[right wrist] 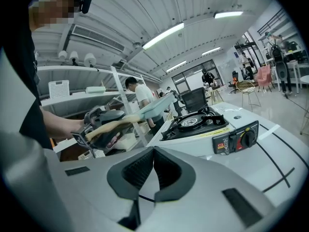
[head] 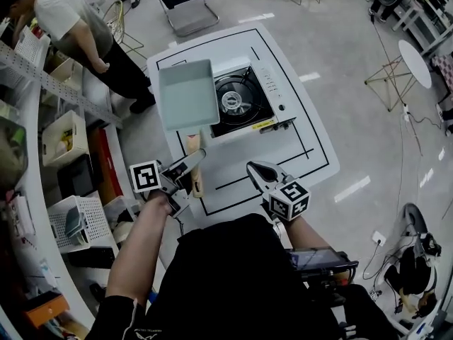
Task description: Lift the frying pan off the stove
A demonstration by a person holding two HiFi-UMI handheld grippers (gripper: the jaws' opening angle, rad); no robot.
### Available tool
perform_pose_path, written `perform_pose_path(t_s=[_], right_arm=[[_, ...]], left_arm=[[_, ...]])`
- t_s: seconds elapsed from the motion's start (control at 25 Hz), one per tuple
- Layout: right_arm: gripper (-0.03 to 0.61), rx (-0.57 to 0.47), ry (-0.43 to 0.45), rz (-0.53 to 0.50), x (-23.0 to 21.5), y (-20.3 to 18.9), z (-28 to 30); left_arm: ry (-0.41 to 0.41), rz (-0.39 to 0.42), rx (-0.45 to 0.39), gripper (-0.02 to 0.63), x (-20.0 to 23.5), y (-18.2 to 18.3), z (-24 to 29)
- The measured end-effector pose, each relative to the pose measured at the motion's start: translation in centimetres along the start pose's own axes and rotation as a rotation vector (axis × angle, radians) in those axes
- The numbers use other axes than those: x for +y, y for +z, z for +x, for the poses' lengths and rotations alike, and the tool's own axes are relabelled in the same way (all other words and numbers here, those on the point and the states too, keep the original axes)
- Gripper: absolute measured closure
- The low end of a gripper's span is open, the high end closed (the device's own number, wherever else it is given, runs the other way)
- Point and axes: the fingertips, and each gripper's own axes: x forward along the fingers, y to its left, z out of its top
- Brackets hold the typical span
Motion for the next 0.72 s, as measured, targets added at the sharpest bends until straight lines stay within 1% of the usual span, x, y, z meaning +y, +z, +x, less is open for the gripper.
perform_pose_path(t_s=[0.16, 0.4, 0.52, 0.6, 0.72], right_arm=[[0.554, 0.005, 0.004, -0.008, 1.0, 0.8, 1.0], [0.554, 0.023, 0.032, -0.031, 2.1, 0.8, 2.4], [0.553, 0.034, 0.040, -0.041, 2.9, 1.0, 3.0], [0.552, 0.041, 0.045, -0.046, 3.6, 1.3, 3.6], [0.553, 0.048, 0.065, -0.061, 4.4, 1.3, 4.5]], left_arm=[[0.003, -0.006, -0.036, 0.479, 0.4, 0.4, -1.6], [0.010, -0.021, -0.080, 0.479, 1.3, 0.6, -4.3], [0.028, -0.022, -0.098, 0.477, 1.9, 0.4, -5.9], [0.043, -0.009, -0.108, 0.477, 2.3, 0.6, -7.0], [0.035, -0.023, -0.137, 0.477, 2.5, 0.7, -8.5]])
